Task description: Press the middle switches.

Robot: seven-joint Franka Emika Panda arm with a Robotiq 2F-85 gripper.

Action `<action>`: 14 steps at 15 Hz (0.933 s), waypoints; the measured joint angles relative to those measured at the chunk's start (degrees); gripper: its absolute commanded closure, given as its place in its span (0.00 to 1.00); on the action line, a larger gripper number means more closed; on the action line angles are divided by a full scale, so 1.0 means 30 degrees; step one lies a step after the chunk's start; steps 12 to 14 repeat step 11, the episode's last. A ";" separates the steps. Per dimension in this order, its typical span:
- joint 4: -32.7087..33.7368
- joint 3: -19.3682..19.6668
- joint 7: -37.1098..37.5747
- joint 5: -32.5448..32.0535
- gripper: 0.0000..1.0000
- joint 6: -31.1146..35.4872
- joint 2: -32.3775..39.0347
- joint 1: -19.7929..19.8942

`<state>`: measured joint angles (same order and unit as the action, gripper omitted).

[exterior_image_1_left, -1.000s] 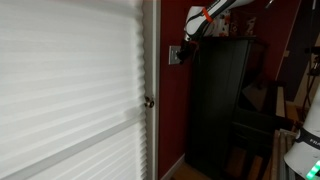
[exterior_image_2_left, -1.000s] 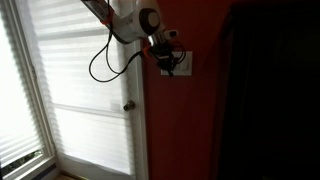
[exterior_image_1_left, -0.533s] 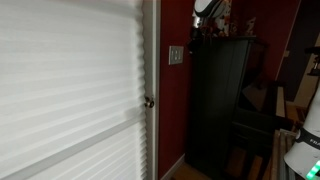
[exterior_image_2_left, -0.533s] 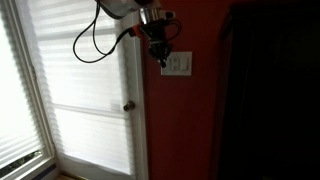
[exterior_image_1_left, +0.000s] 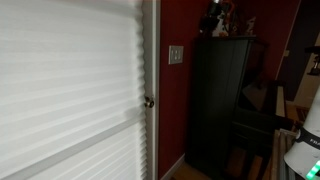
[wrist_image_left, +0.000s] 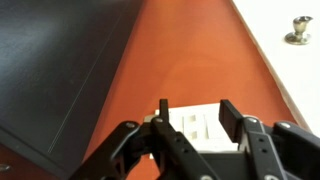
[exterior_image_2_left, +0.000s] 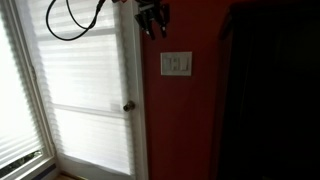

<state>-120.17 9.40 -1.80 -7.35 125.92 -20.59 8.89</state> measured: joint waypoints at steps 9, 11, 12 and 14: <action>-0.2379 0.1694 -0.1514 0.0061 0.00 0.2554 -0.3383 0.0387; -0.2426 0.1687 -0.1520 0.0077 0.00 0.2612 -0.3387 0.0356; -0.2426 0.1687 -0.1520 0.0077 0.00 0.2612 -0.3387 0.0356; -0.2426 0.1687 -0.1520 0.0077 0.00 0.2612 -0.3387 0.0356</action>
